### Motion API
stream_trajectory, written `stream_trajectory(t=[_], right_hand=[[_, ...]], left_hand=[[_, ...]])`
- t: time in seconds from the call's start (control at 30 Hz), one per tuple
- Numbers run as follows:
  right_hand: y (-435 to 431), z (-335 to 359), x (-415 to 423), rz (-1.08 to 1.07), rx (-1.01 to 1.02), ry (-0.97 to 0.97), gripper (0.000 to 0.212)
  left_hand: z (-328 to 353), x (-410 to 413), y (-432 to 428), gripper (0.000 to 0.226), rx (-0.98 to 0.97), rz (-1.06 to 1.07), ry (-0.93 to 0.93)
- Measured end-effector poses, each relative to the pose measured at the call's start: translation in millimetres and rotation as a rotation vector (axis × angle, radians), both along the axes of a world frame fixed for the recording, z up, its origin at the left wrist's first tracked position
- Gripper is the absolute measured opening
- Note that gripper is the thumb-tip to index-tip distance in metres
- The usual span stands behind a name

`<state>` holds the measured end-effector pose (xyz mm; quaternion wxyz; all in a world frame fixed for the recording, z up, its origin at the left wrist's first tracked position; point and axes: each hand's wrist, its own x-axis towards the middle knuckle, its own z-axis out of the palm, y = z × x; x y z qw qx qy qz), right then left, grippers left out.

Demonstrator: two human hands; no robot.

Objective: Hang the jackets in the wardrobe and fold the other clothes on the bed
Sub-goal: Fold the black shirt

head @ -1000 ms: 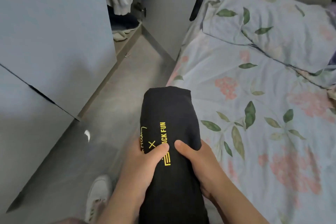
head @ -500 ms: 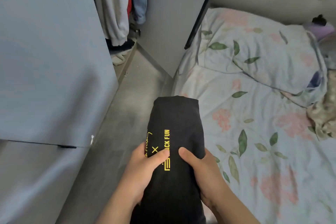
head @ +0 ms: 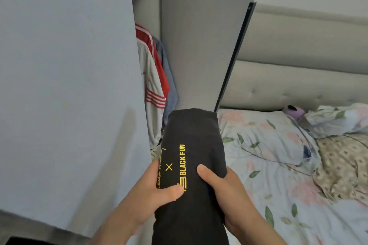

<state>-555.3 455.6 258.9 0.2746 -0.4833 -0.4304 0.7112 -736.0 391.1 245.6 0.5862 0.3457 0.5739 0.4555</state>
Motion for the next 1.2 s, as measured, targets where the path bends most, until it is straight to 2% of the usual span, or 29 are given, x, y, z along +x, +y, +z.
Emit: stream_trajectory(t=[0.17, 0.23, 0.27, 0.37, 0.4, 0.47, 0.57, 0.87, 1.2], right_hand=[[8, 76, -12, 0.036, -0.008, 0.051, 0.025], [13, 99, -15, 0.02, 0.033, 0.069, 0.032], [14, 108, -15, -0.006, 0.064, 0.059, 0.043], [21, 131, -17, -0.067, 0.255, 0.005, 0.099], [22, 140, -19, -0.066, 0.33, 0.006, 0.108], [27, 154, -21, -0.055, 0.477, 0.032, 0.104], [39, 168, -27, -0.028, 0.629, 0.019, 0.086], [104, 198, -61, -0.015, 0.684, 0.056, 0.079], [248, 206, -81, -0.03, 0.802, 0.093, 0.081]], left_hand=[[71, -16, 7, 0.062, 0.029, 0.078, 0.029], [96, -14, 13, 0.06, 0.073, 0.115, 0.012], [105, -12, 15, 0.061, 0.101, 0.136, 0.007], [131, -10, 23, 0.063, 0.215, 0.217, 0.032], [138, -11, 26, 0.065, 0.248, 0.246, 0.05], [151, -13, 34, 0.068, 0.31, 0.282, 0.084], [167, -20, 44, 0.064, 0.371, 0.286, 0.114], [194, -50, 104, 0.067, 0.47, 0.332, 0.155], [224, -61, 233, 0.072, 0.548, 0.374, 0.229]])
